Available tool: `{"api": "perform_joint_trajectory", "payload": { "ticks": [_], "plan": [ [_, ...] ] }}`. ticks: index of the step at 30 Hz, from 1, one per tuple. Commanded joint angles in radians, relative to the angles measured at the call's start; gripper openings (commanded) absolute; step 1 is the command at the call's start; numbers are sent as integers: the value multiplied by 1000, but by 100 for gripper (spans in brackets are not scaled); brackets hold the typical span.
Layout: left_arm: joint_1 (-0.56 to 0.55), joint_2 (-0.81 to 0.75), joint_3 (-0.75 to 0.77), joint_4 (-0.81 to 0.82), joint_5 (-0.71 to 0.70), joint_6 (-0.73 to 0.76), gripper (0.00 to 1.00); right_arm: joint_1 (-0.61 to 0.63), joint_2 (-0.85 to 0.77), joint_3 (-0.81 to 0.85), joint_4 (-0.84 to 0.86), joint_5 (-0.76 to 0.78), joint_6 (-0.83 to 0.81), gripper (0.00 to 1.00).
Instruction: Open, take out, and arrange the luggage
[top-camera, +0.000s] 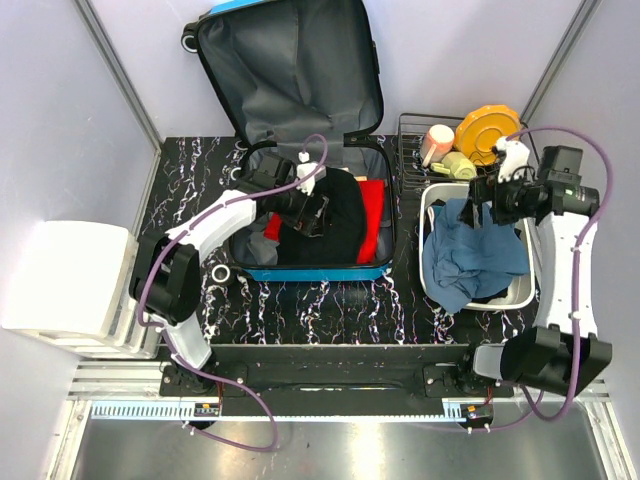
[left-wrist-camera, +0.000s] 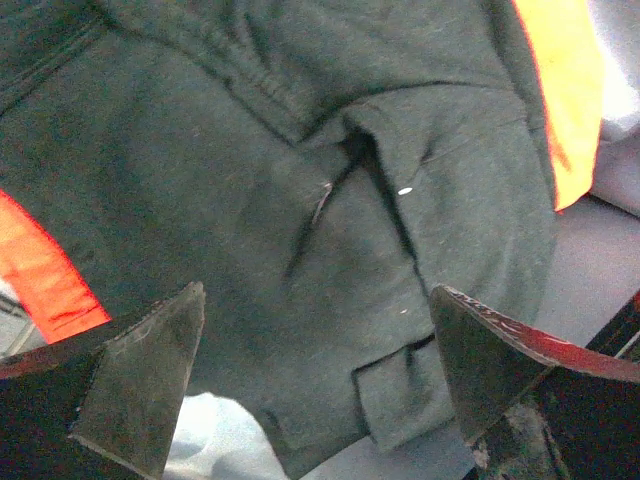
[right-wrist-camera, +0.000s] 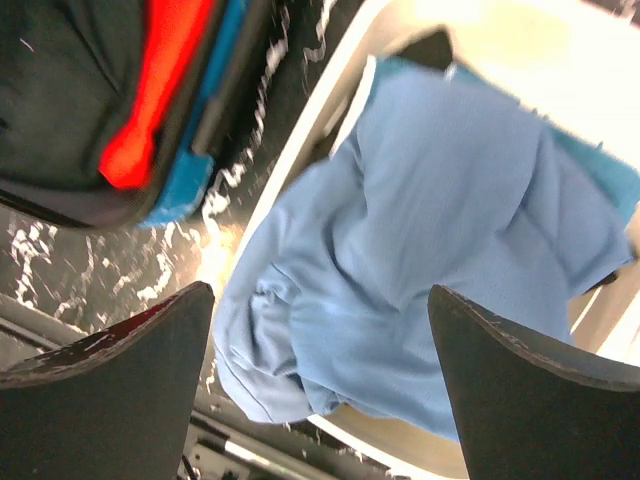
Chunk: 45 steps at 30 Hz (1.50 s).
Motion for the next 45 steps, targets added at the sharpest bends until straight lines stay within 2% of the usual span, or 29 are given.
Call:
{"api": "perform_joint_trajectory", "payload": {
  "ticks": [1,4,6,9,13,15,18,20,23,27,30,36,39,41,45],
  "plan": [
    [-60,17,42,104,-7,-16,99,-1,-33,88,48,-116,119,96],
    [-74,51,56,119,10,-65,97,7,-8,101,113,-171,188,95],
    [-76,68,55,129,28,-94,81,25,10,115,131,-174,205,94],
    [-76,58,24,167,91,-126,63,41,41,120,153,-170,206,92],
    [-80,47,-24,270,151,-191,60,60,62,115,182,-165,216,92],
    [-79,82,-7,265,162,-227,59,71,67,120,191,-164,225,92],
    [-77,105,7,267,179,-243,51,80,82,126,199,-162,231,92],
    [-77,105,15,253,185,-238,26,84,87,131,202,-161,234,91],
    [-61,82,47,201,203,-235,0,88,89,137,209,-161,236,91],
    [7,-19,49,162,231,-258,0,108,96,154,209,-167,236,91],
    [97,-81,52,86,231,-221,0,143,99,155,219,-165,234,91],
    [234,-23,62,-40,166,-108,0,240,135,132,281,-174,263,92],
    [240,28,75,-49,159,-105,0,261,168,131,314,-180,289,92],
    [239,51,65,-34,174,-105,0,318,196,129,346,-190,312,92],
    [237,73,26,-8,165,-105,0,363,259,128,403,-220,427,93]
  ]
}}
